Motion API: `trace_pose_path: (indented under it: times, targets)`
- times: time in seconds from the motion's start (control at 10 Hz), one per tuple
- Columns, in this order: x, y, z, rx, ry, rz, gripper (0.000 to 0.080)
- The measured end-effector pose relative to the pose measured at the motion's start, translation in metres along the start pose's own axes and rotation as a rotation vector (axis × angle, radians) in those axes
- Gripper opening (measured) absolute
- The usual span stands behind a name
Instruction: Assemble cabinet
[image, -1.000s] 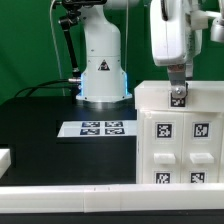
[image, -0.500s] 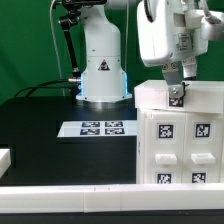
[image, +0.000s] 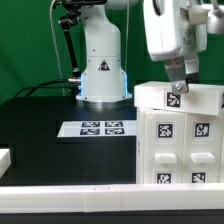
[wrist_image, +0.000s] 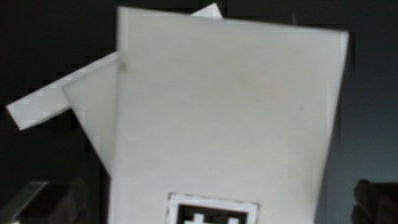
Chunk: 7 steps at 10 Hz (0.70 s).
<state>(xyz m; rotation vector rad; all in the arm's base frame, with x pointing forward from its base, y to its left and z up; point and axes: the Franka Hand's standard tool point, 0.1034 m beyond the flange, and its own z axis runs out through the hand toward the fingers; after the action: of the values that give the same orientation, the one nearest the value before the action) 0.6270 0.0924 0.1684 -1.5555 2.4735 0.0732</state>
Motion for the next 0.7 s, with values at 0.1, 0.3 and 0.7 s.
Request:
trace_pose_path:
  times: [0.1, 0.3, 0.7]
  targets:
    - [-0.004, -0.001, -0.006, 0.006, -0.009, -0.008, 0.0777]
    - [-0.011, -0.003, -0.019, 0.020, -0.027, -0.012, 0.0798]
    - [-0.009, -0.003, -0.015, -0.010, -0.012, -0.200, 0.0796]
